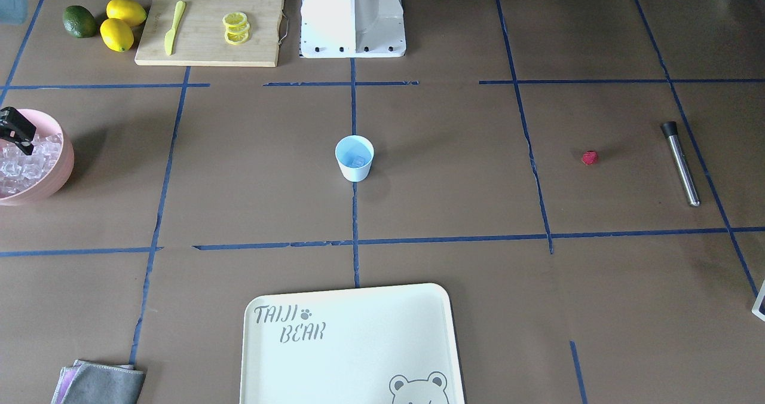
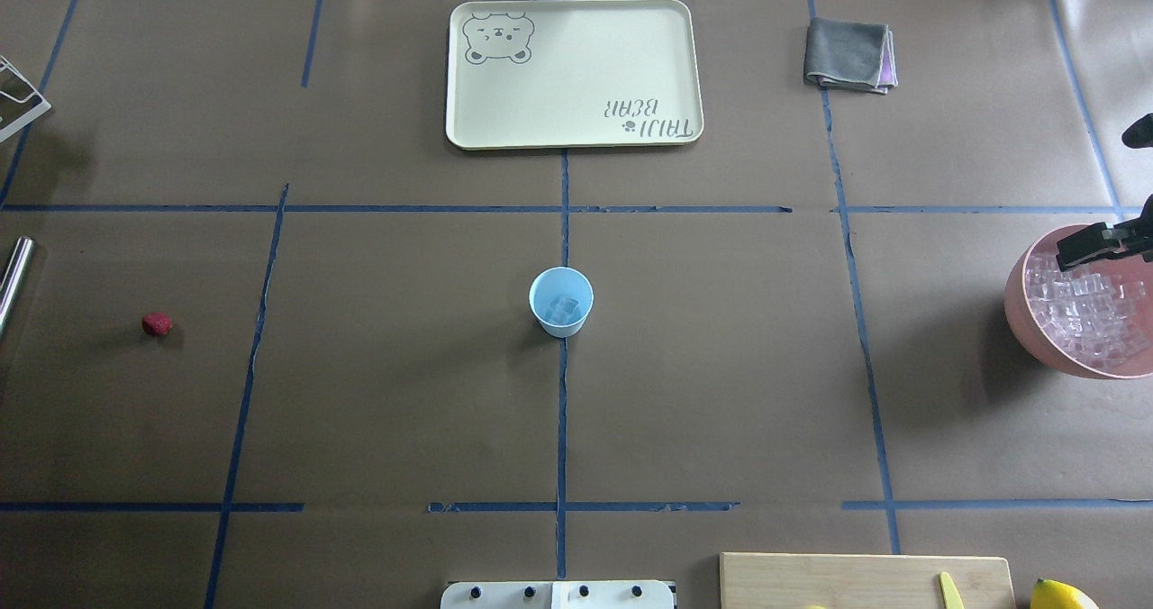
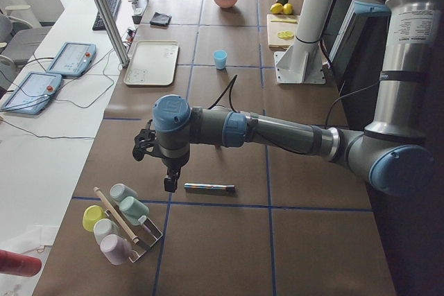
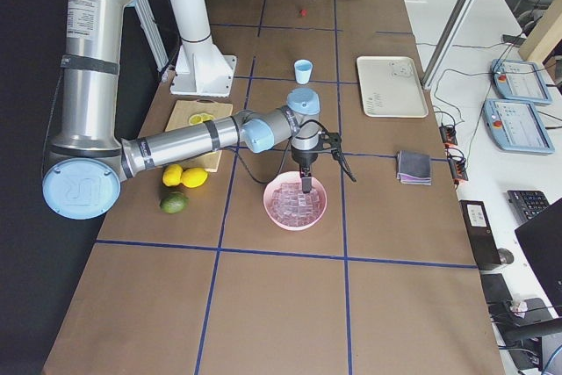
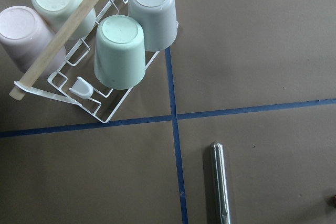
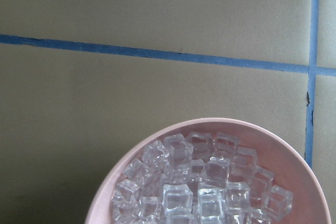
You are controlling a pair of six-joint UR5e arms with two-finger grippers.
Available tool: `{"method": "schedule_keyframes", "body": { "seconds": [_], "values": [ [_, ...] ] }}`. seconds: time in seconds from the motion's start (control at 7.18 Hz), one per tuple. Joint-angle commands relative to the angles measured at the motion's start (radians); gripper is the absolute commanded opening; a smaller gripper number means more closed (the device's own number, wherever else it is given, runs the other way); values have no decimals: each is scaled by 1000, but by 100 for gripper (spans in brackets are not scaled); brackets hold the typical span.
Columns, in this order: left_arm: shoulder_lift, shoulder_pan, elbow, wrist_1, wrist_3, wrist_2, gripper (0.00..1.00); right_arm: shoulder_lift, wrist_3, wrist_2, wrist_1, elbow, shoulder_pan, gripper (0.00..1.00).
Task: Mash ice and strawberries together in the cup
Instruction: 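Grasp a third ice cube from the pink bowl with the right gripper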
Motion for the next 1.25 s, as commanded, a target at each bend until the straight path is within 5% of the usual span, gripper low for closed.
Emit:
{"method": "schedule_keyframes", "body": {
  "seconds": [0.0, 0.56, 1.11],
  "values": [
    [0, 0, 0, -1, -1, 1, 100, 16, -2, 6, 1, -60, -3, 99],
    [-3, 1, 0, -1, -1, 1, 100, 32, -2, 9, 2, -124, -9, 98],
    [-7, 1, -2, 1, -1, 3, 100, 32, -3, 11, 1, -130, -31, 69]
  ]
}}
